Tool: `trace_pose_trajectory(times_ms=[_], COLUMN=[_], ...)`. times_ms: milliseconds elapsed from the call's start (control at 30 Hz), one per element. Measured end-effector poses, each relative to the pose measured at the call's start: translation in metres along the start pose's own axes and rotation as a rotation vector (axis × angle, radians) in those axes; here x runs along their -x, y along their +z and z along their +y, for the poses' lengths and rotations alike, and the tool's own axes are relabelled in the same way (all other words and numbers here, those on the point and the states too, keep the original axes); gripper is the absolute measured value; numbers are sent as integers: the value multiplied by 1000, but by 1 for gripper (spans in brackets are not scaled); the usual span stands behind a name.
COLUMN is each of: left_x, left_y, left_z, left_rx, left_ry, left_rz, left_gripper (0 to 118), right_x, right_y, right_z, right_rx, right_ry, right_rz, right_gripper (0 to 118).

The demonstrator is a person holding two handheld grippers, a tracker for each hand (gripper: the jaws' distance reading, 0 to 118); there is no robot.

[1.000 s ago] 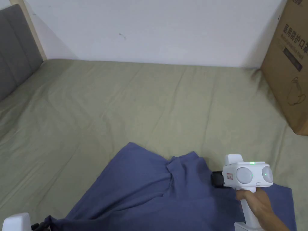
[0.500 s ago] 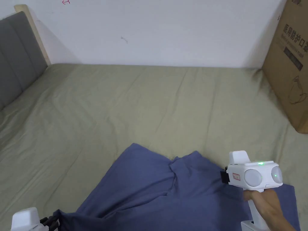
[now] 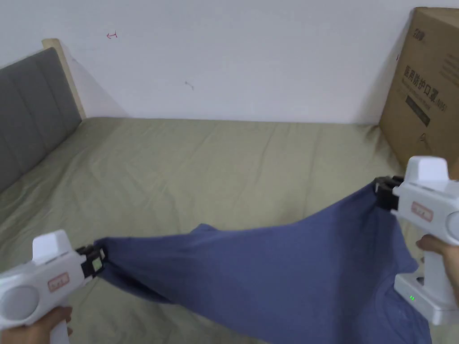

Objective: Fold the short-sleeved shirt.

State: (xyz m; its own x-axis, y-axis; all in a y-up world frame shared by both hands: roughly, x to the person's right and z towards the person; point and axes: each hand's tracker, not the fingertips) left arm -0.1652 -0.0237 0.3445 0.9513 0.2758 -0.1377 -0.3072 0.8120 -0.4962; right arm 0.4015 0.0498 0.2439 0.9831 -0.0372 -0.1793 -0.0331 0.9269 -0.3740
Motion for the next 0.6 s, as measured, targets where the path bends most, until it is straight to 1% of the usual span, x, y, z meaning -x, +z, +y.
trace_pose_trajectory(times_ms=[133, 233, 433, 600], left_x=[-29, -55, -107, -134], left_y=[-13, -26, -52, -63], left_z=[61, 109, 199, 266], left_rx=[-55, -94, -196, -284], left_ry=[-33, -66, -110, -151], left_rz=[-24, -49, -70, -46], left_gripper=[0, 0, 0, 0], right_x=[-19, -36, -50, -58], right_y=[23, 27, 24, 12], right_z=[51, 88, 155, 199], right_rx=[-133, -198, -328, -382], right_ry=[-11, -35, -7, 10], right_rz=[-75, -101, -135, -146], right_gripper=[0, 0, 0, 0])
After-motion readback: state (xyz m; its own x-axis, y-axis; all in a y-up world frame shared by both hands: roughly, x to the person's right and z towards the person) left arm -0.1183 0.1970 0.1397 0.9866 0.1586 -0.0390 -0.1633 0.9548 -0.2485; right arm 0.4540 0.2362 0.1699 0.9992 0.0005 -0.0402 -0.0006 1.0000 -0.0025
